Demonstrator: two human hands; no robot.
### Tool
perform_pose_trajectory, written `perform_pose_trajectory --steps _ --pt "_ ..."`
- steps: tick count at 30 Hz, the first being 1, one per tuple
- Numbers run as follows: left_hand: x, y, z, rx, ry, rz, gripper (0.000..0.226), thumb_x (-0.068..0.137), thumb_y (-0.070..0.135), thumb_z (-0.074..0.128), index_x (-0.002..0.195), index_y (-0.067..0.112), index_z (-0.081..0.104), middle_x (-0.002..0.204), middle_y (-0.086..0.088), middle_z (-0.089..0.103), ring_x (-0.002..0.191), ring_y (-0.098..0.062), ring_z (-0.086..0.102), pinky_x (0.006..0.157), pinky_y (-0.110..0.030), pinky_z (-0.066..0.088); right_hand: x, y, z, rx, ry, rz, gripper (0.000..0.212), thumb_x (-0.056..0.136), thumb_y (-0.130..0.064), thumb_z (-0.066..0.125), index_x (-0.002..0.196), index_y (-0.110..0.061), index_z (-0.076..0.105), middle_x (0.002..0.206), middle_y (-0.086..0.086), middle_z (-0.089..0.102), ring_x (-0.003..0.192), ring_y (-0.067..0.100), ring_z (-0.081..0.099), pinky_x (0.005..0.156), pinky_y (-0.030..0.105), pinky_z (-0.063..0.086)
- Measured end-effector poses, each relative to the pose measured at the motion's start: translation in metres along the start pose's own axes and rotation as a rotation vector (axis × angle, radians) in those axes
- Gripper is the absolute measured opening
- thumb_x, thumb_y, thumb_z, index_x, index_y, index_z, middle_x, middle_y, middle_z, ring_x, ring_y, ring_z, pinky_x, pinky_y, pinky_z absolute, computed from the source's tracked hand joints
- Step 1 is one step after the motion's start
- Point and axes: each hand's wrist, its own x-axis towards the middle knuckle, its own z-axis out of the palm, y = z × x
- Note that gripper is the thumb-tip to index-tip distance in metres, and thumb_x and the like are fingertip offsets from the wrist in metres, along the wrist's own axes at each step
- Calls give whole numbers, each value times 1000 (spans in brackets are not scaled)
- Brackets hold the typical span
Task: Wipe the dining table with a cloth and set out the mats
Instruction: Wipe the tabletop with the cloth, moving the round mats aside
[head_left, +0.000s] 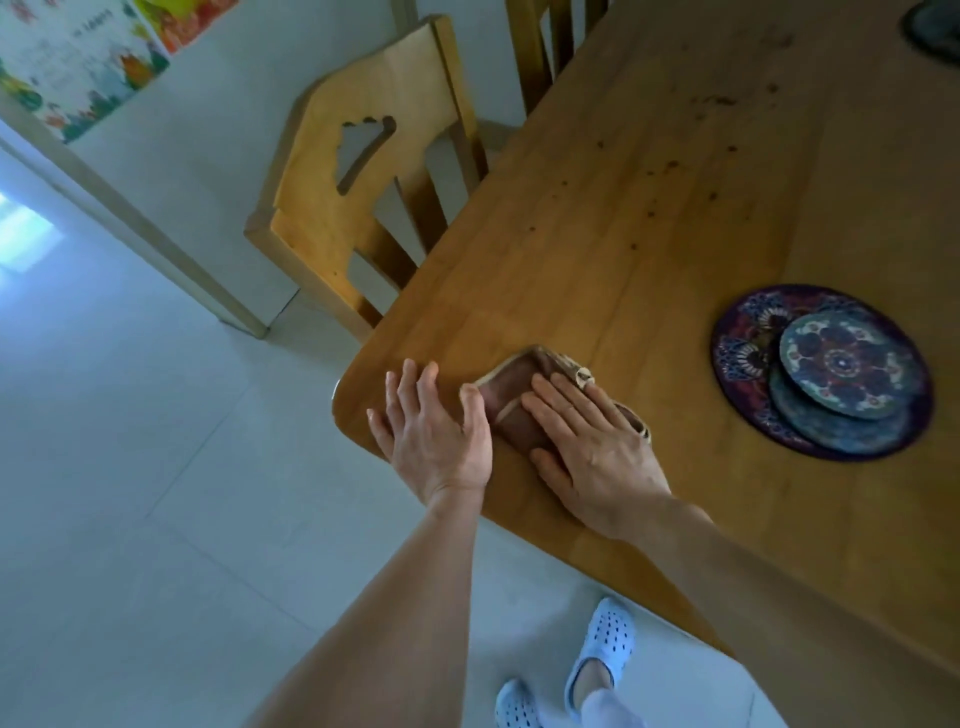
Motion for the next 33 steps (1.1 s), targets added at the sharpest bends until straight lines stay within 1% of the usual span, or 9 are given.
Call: perform_pose_trajectory --steps 5,10,13,16,19,23,26,30,33 --pt "-4 1 -1 72 -68 6 55 93 54 39 142 30 42 159 5 27 150 -17 11 121 -48 1 0 36 -3 -9 69 209 67 97 -57 17 155 -23 17 162 -3 10 149 10 0 122 33 -4" --pt "-3 1 -6 -20 -84 -16 48 94 41 45 140 28 45 159 7 27 150 -13 8 122 -44 -4 41 52 -9 8 109 412 81 93 -68 14 156 -16 10 163 5 4 150 19 -4 121 37 -7" --pt "2 5 -8 -110 -69 -5 42 94 34 49 134 25 51 154 6 35 148 -12 16 122 -41 -4 65 59 -14 46 148 490 72 98 -58 20 155 -15 12 163 6 7 150 21 -2 121 37 -7" --pt "32 25 -2 -142 -149 129 45 94 35 55 138 24 47 154 4 35 147 -15 19 123 -39 2 69 59 -14 86 222 528 59 103 -44 24 154 -14 20 162 6 14 150 20 4 122 36 -3" --pt "91 50 11 -144 -254 174 51 98 39 49 146 25 38 161 4 22 150 -15 10 122 -44 14 71 65 -14 99 268 615 60 102 -42 17 154 -13 22 162 7 14 150 21 5 121 33 -6" --pt "155 61 26 21 -297 365 54 101 42 39 150 21 32 162 2 18 150 -16 9 123 -39 8 85 90 -20 91 263 755 61 102 -41 21 154 -10 17 163 10 9 150 22 1 122 37 -5" --pt "166 56 36 103 -234 467 56 101 46 31 150 20 32 162 0 20 149 -17 14 123 -39 9 101 109 -25 84 276 839 63 102 -43 24 154 -8 16 162 12 10 150 25 2 122 39 -4" --pt "162 55 43 114 -175 495 59 98 47 26 148 18 35 160 -2 25 148 -17 19 122 -38 11 136 128 -32 130 287 955 65 101 -43 20 154 -5 12 162 14 7 150 27 -1 121 42 -4" --pt "163 57 42 123 -169 504 55 101 43 25 148 17 34 160 -2 26 149 -16 17 123 -37 9 170 132 -37 169 274 939 66 101 -45 18 154 -6 8 163 14 3 150 26 -3 121 42 -5"
